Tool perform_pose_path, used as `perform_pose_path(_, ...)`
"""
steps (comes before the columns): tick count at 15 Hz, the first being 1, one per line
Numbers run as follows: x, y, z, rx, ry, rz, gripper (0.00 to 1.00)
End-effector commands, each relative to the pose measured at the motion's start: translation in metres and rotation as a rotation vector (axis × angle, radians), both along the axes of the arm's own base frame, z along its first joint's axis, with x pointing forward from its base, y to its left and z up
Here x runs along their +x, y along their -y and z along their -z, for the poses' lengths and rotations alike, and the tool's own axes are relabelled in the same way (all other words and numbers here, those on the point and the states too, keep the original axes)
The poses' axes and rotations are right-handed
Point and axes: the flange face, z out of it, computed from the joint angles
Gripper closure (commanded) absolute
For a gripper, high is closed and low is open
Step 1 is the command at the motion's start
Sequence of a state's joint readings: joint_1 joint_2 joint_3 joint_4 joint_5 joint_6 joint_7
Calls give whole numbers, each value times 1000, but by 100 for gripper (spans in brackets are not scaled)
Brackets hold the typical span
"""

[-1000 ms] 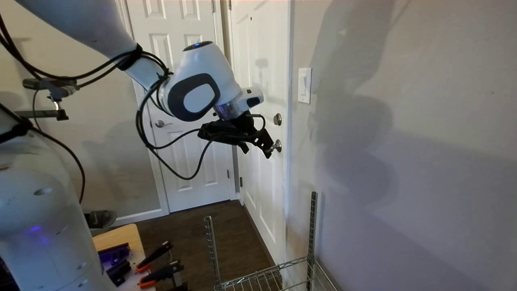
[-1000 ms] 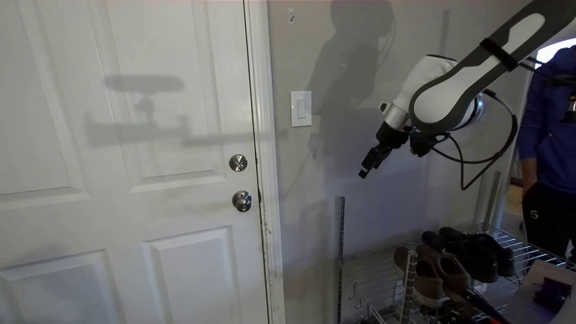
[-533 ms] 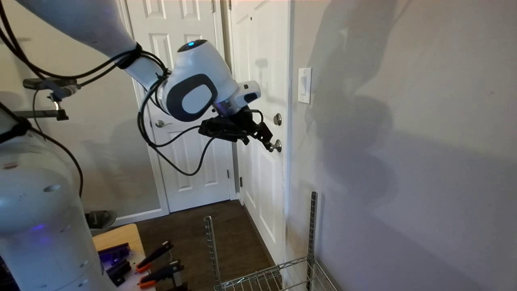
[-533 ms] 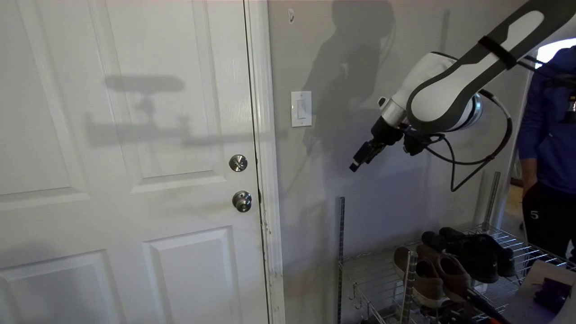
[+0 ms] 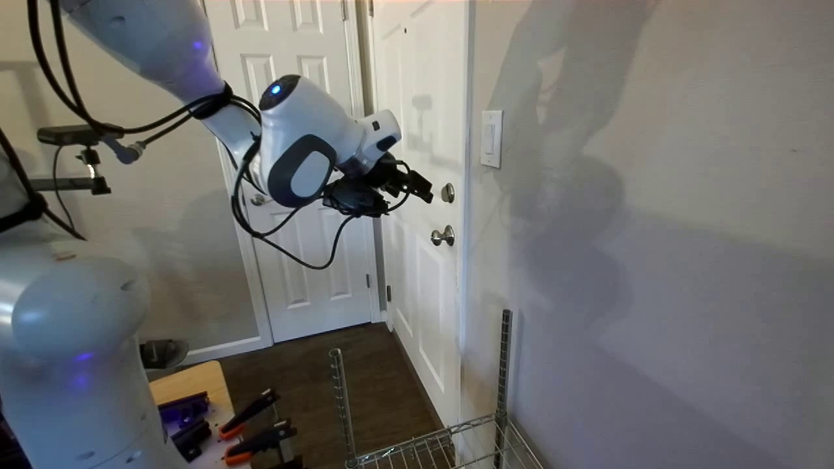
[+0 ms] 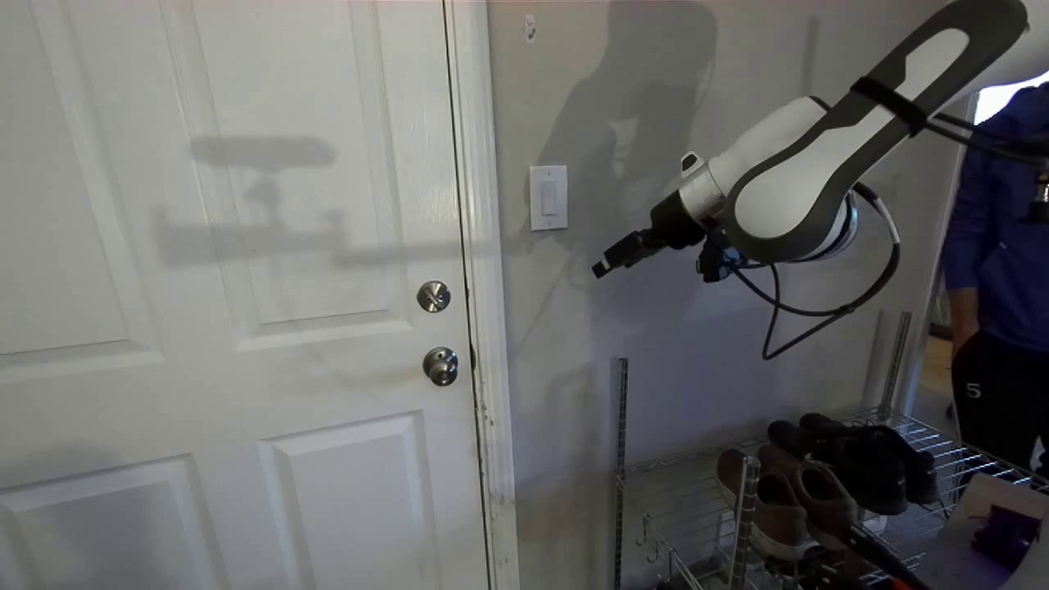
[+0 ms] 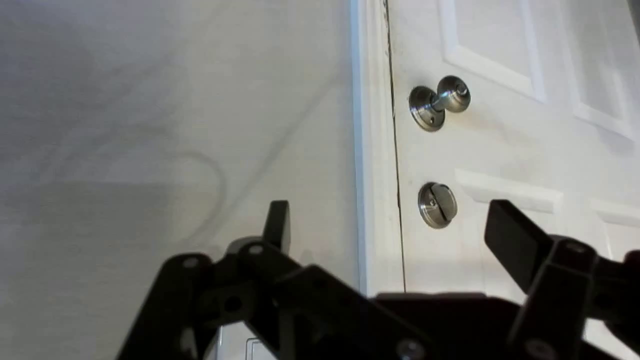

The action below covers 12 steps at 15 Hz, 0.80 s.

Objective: Switch the light on

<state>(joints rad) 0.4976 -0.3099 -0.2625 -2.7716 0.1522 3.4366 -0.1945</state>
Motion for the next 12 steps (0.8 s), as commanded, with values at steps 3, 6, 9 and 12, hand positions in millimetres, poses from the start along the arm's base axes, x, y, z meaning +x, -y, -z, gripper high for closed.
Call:
perform_pose_path(3,6,12,-33,55,91,41,0)
perform_pose_path(6,12,17,-49,58,124,54,0)
perform_pose_path(9,19,16,-58,64,139,64,0)
perform_pose_path(12,33,4,-69,70,157,57,0)
